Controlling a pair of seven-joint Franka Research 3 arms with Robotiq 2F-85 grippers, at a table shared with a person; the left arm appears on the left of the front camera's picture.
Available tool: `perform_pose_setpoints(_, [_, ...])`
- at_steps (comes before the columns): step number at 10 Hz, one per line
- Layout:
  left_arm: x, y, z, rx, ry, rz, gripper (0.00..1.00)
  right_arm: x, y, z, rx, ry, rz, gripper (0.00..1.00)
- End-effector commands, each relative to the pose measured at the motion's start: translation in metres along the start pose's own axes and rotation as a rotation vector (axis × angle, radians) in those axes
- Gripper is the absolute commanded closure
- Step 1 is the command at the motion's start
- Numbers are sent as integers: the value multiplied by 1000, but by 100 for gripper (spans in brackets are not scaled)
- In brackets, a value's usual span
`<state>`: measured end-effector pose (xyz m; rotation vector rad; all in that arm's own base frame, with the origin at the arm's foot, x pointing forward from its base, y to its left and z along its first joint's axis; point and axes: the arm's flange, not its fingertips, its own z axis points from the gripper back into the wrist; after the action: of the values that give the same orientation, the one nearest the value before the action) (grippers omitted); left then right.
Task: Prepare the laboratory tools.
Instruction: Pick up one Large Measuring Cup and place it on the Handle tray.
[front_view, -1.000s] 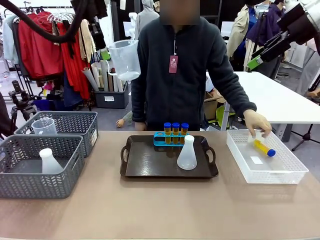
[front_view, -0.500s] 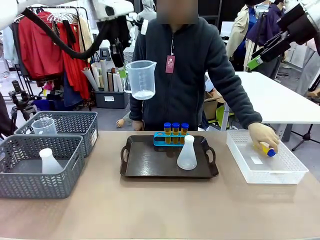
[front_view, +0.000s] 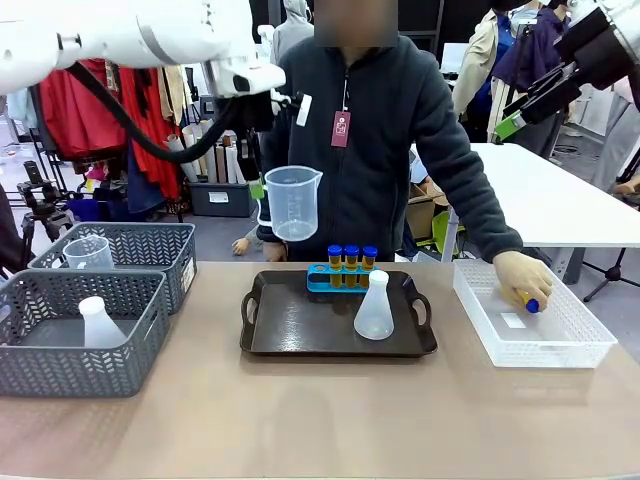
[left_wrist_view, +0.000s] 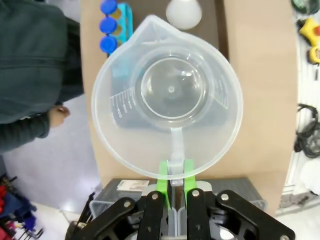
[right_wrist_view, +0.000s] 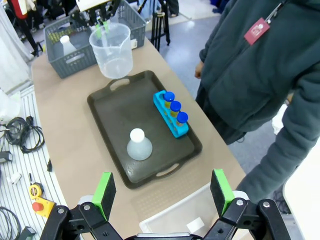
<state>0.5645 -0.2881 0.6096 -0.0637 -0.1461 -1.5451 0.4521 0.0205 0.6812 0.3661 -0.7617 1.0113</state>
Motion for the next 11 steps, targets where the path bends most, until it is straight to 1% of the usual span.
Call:
perform_pose_setpoints(1, [-11, -20, -14, -3, -21, -6, 100, 1, 0, 1, 3, -7, 6, 0])
perform_pose_setpoints(2, [-12, -18, -14, -4, -24, 18, 100, 1, 0, 1, 3, -7, 6, 0])
perform_pose_setpoints(3, [0, -4, -12, -6, 2, 0, 100, 1, 0, 1, 3, -7, 6, 0])
perform_pose_setpoints(7, [1, -6, -17, -8, -5, -1, 100, 1, 0, 1, 3, -7, 6, 0])
perform_pose_setpoints(8, [2, -13, -22, 31, 27, -84, 100, 1, 0, 1, 3, -7, 6, 0])
perform_pose_setpoints(9, [8, -19, -38, 35, 31, -115, 100, 1, 0, 1, 3, -7, 6, 0])
perform_pose_setpoints(11, [16, -32, -68, 44, 36, -137, 100, 1, 0, 1, 3, -7, 6, 0])
